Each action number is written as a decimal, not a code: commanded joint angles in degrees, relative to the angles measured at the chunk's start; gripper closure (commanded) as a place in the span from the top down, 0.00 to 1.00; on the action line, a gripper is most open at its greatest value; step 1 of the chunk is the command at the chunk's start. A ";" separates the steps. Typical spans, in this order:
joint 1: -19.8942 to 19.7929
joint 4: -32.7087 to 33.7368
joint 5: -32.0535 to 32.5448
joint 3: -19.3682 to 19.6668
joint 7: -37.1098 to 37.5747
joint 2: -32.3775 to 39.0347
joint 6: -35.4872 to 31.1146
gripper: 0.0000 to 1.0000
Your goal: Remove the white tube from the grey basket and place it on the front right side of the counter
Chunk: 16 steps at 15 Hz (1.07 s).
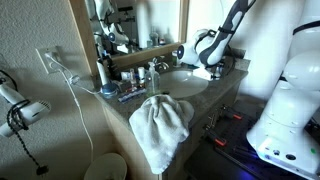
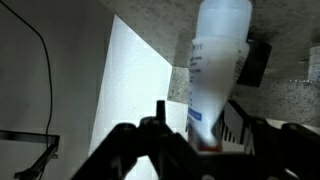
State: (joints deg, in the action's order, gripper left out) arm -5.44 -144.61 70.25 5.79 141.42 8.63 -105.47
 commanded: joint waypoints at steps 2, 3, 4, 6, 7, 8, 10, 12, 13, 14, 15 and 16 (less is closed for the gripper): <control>0.33 -1.59 1.79 -0.68 0.68 -3.63 -0.44 0.99; 0.40 -1.60 1.86 -0.82 0.54 -4.05 -0.44 1.00; 0.51 -1.59 1.85 -0.97 0.36 -4.53 -0.38 1.00; 0.61 -1.44 1.01 -1.10 -0.56 -5.60 -0.33 1.00; 0.74 -1.42 0.78 -1.13 -0.94 -6.14 -0.21 1.00; 0.89 -1.39 0.63 -1.17 -1.25 -6.67 0.07 1.00; 0.99 -1.50 0.26 -1.23 -2.20 -8.19 0.00 1.00; 1.25 -1.43 -0.18 -1.39 -3.11 -9.81 0.25 1.00; 1.40 -1.35 -0.67 -1.50 -4.40 -10.75 0.16 1.00; 1.60 -1.23 -1.16 -1.58 -5.57 -11.56 0.26 1.00; 1.88 -1.14 -1.73 -1.71 -6.99 -12.56 0.39 1.00; 2.06 -1.12 -2.22 -1.81 -8.19 -13.62 0.22 1.00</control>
State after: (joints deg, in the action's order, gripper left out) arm -3.83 -144.63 69.94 4.76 137.19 -0.35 -105.46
